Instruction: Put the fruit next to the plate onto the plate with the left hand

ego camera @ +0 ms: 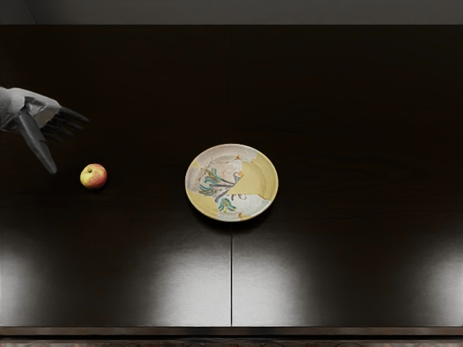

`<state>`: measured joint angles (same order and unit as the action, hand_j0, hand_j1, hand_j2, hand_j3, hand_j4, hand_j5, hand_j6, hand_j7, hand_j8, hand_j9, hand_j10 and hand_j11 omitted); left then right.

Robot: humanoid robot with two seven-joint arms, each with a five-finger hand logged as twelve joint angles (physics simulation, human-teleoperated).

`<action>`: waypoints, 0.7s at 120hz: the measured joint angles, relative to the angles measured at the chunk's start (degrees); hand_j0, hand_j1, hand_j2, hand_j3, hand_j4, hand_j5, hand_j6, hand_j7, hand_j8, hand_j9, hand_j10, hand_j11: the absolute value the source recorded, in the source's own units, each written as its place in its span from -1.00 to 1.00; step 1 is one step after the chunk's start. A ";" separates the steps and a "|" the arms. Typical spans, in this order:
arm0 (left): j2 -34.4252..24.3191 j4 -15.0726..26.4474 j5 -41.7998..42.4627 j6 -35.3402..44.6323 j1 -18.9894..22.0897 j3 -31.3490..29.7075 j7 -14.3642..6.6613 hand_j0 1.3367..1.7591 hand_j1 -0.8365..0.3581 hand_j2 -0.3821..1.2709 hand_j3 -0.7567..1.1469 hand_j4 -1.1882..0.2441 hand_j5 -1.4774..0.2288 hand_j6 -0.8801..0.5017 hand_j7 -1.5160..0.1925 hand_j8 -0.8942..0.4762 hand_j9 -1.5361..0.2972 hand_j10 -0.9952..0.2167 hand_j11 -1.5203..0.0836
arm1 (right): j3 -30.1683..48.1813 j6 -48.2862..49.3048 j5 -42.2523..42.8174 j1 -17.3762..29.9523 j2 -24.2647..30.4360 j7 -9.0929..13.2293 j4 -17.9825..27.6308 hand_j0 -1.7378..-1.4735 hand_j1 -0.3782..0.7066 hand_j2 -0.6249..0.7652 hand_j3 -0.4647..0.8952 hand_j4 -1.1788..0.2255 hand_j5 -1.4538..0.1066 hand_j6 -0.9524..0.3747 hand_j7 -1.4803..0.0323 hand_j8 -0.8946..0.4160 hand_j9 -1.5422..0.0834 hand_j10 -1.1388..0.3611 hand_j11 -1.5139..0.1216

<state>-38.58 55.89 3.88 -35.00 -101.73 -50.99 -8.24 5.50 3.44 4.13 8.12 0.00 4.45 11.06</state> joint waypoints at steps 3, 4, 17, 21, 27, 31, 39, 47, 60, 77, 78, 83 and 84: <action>-0.01 0.00 -0.04 0.00 0.04 0.13 0.00 0.52 0.92 -0.53 -0.20 0.61 0.68 0.22 0.72 0.25 0.63 0.59 0.84 | -0.03 -0.02 0.00 -0.01 0.00 0.01 0.04 -0.40 -0.91 -0.11 -0.32 0.65 0.83 0.41 0.93 0.34 0.87 0.50 0.82; -0.05 0.00 -0.05 0.00 0.04 0.17 -0.01 0.52 0.92 -0.53 -0.20 0.61 0.68 0.22 0.72 0.25 0.63 0.59 0.84 | -0.03 -0.03 -0.01 -0.01 0.00 0.01 0.05 -0.40 -0.91 -0.11 -0.32 0.65 0.83 0.41 0.93 0.34 0.87 0.50 0.82; -0.10 -0.03 -0.39 0.00 0.14 0.59 -0.02 0.52 0.92 -0.53 -0.20 0.61 0.68 0.22 0.72 0.25 0.63 0.59 0.84 | -0.07 -0.07 0.00 0.01 0.00 0.00 0.16 -0.40 -0.91 -0.11 -0.32 0.65 0.83 0.41 0.93 0.34 0.87 0.50 0.82; -0.23 -0.04 -0.51 0.00 0.17 0.81 -0.02 0.52 0.92 -0.53 -0.20 0.61 0.68 0.22 0.72 0.25 0.63 0.59 0.84 | -0.08 -0.08 0.00 0.01 0.00 -0.01 0.17 -0.40 -0.91 -0.11 -0.32 0.65 0.83 0.41 0.93 0.34 0.87 0.50 0.82; -0.77 -0.06 -0.74 0.00 0.14 1.08 -0.01 0.52 0.92 -0.53 -0.20 0.61 0.68 0.22 0.72 0.25 0.63 0.58 0.84 | -0.11 -0.08 0.00 0.00 0.00 0.00 0.19 -0.40 -0.91 -0.11 -0.32 0.65 0.83 0.41 0.93 0.34 0.87 0.50 0.82; -1.11 -0.06 -0.89 0.00 0.06 1.21 -0.02 0.52 0.92 -0.53 -0.20 0.61 0.68 0.22 0.72 0.25 0.63 0.58 0.84 | -0.11 -0.09 0.00 0.00 0.00 0.00 0.19 -0.40 -0.91 -0.11 -0.32 0.65 0.83 0.41 0.93 0.34 0.87 0.50 0.82; -1.19 -0.07 -1.16 0.00 0.03 1.39 -0.02 0.52 0.92 -0.53 -0.20 0.61 0.68 0.22 0.72 0.25 0.63 0.58 0.84 | -0.13 -0.09 0.00 0.00 0.00 -0.01 0.21 -0.40 -0.91 -0.11 -0.32 0.65 0.83 0.41 0.93 0.34 0.87 0.50 0.82; -1.14 -0.08 -1.71 -0.01 -1.34 1.43 -0.02 0.52 0.91 -0.53 -0.20 0.61 0.68 0.22 0.72 0.25 0.63 0.58 0.84 | -0.13 -0.09 0.00 0.01 0.00 0.01 0.21 -0.40 -0.91 -0.11 -0.32 0.65 0.83 0.41 0.93 0.34 0.87 0.50 0.82; 6.76 0.01 -1.86 -0.01 -6.55 -2.02 -0.02 0.52 0.92 -0.53 -0.21 0.61 0.68 0.23 0.73 0.26 0.63 0.59 0.84 | -0.14 -0.10 0.00 0.02 0.00 0.00 0.20 -0.40 -0.91 -0.11 -0.32 0.65 0.83 0.41 0.93 0.34 0.87 0.50 0.82; 22.73 0.78 6.30 0.00 -14.42 -17.46 0.00 0.52 0.94 -0.53 -0.20 0.62 0.70 0.24 0.74 0.27 0.64 0.60 0.86 | -0.14 -0.10 0.00 0.02 0.00 -0.01 0.20 -0.40 -0.91 -0.11 -0.32 0.65 0.83 0.41 0.93 0.34 0.87 0.50 0.82; 23.02 0.94 6.85 0.01 -14.44 -18.18 0.00 0.52 0.94 -0.53 -0.20 0.63 0.70 0.24 0.74 0.27 0.64 0.60 0.86 | -0.14 -0.10 0.00 0.02 0.00 -0.02 0.20 -0.40 -0.91 -0.11 -0.32 0.65 0.83 0.41 0.93 0.34 0.87 0.50 0.82; 25.63 2.25 9.12 0.73 -14.46 -21.39 0.00 0.52 0.94 -0.53 -0.20 0.63 0.70 0.24 0.74 0.27 0.65 0.61 0.86 | -0.14 -0.10 0.00 0.01 0.00 -0.01 0.19 -0.40 -0.91 -0.11 -0.32 0.65 0.83 0.41 0.93 0.34 0.87 0.50 0.82; 26.12 2.53 9.54 1.16 -14.46 -22.01 0.00 0.52 0.94 -0.53 -0.20 0.63 0.70 0.24 0.74 0.27 0.65 0.61 0.86 | -0.13 -0.10 0.00 0.01 0.00 -0.01 0.19 -0.40 -0.91 -0.11 -0.32 0.65 0.83 0.41 0.93 0.34 0.87 0.50 0.82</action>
<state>-12.46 58.43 13.42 -33.84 -116.19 -73.01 -8.24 5.37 3.34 4.13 8.13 0.00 4.44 11.26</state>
